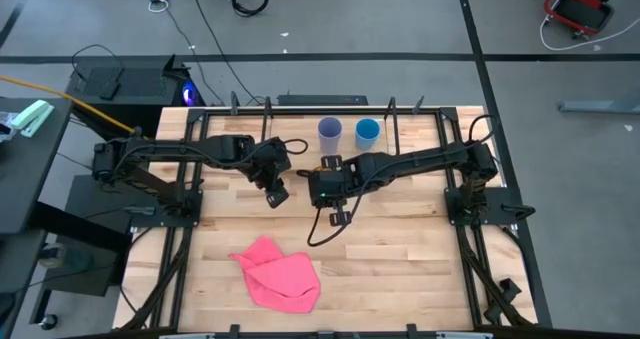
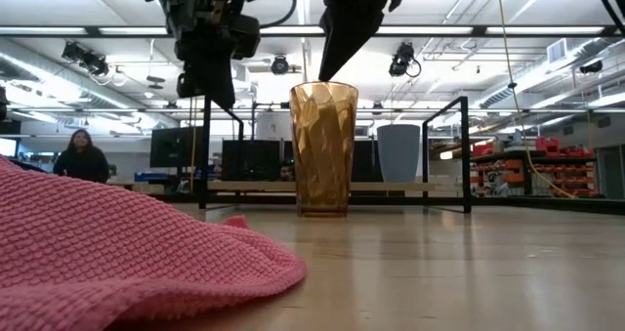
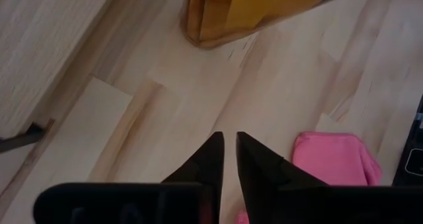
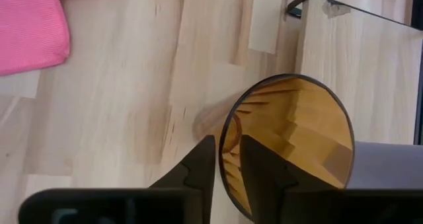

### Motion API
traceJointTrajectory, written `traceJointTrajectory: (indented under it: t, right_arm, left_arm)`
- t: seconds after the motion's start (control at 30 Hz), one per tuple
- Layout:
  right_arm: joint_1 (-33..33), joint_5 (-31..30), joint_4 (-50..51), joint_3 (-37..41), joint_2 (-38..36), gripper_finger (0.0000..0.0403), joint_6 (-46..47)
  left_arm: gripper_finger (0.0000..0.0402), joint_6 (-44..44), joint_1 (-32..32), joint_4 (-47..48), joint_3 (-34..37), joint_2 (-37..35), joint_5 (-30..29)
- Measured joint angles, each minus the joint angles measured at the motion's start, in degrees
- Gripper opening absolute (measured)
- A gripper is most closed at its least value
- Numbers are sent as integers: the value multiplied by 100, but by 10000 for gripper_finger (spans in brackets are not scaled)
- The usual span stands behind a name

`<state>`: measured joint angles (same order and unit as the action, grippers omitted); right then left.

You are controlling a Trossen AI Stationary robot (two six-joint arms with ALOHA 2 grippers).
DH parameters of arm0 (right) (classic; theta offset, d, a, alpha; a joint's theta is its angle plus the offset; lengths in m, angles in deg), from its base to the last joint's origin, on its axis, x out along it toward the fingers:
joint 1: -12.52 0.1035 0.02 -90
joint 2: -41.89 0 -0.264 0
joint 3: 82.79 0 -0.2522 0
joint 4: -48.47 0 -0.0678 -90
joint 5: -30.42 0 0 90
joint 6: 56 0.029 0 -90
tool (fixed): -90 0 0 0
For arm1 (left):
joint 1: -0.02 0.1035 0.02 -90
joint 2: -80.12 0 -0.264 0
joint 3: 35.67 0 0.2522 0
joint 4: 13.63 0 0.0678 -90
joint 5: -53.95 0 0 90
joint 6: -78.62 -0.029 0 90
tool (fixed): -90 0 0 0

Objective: Stack small to large cups/mugs on shelf
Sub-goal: Put the light brown cup on the shelf

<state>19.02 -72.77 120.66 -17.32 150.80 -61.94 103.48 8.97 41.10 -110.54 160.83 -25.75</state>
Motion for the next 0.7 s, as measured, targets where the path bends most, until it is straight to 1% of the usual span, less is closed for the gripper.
traceJointTrajectory:
  t: [0.13, 0.23, 0.37, 0.43, 0.6, 0.7]
  right_arm:
    - [2, 0, 125, -64, -135, 85, 195]
    - [2, -3, 421, -306, -267, 86, 456]
    - [43, -8, 996, -659, -486, 84, 1069]
    - [87, -18, 1251, -710, -649, 83, 1448]
    - [354, -106, 1520, -379, -1303, 83, 2265]
    - [615, -266, 1500, 55, -1739, 82, 2799]
  left_arm:
    - [58, 5, 0, -191, 0, 0, 0]
    - [65, 34, 0, -372, 0, 2, 1]
    - [76, 15, 76, -585, -2, 0, -4]
    - [81, 15, 166, -714, -2, 0, -17]
    - [95, 22, 481, -899, -2, 0, -9]
    - [105, 69, 679, -1093, -2, 0, 30]
